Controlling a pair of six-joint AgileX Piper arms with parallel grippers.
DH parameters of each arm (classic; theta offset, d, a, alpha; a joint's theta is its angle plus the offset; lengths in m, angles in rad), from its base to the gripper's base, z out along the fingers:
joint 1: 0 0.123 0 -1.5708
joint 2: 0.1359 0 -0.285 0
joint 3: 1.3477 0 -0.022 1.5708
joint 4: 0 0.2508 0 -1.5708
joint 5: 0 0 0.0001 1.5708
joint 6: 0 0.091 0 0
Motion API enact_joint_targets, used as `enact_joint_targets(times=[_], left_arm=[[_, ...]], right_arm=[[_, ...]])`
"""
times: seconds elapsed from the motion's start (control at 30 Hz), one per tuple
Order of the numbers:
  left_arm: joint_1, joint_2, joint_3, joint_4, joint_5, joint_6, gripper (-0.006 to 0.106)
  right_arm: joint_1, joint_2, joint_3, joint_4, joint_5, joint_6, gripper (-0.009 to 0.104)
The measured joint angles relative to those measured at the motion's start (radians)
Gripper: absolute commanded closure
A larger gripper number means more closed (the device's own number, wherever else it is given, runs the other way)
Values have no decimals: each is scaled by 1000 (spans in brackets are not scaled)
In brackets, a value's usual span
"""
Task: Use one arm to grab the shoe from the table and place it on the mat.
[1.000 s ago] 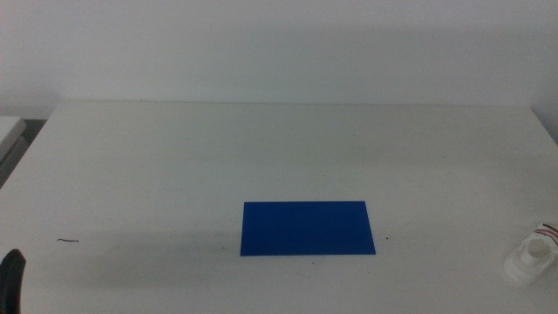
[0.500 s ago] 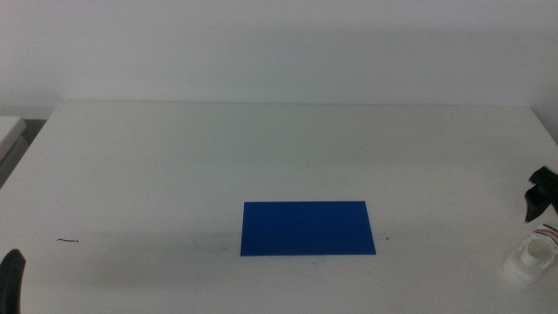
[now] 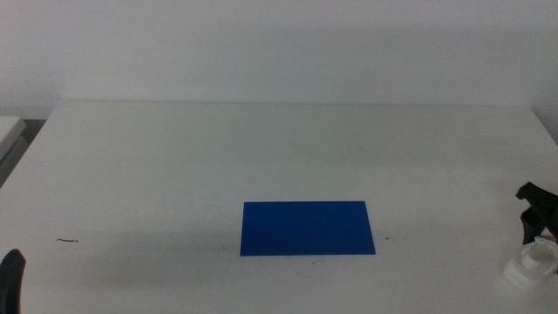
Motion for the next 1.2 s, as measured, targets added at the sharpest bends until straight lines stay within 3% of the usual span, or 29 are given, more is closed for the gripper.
enact_joint_targets(times=[0.1, 0.3, 0.57, 0.7, 1.0, 1.07, 1.2], left_arm=[[0, 0, 0, 0, 0, 0, 7], [0, 0, 0, 0, 0, 0, 7], [0, 0, 0, 0, 0, 0, 7], [0, 0, 0, 0, 0, 0, 7], [0, 0, 0, 0, 0, 0, 7], [0, 0, 0, 0, 0, 0, 7], [0, 0, 0, 0, 0, 0, 7]], right_arm=[[83, -17, -72, -21, 114, 12, 91], [377, 25, -332, -72, 219, 125, 88], [650, 304, -705, -29, 359, 106, 85], [703, 378, -800, 8, 391, -150, 85], [719, 398, -817, 14, 418, -1246, 85], [719, 399, -819, 42, 418, -1362, 85], [721, 403, -819, 69, 418, -1442, 85]])
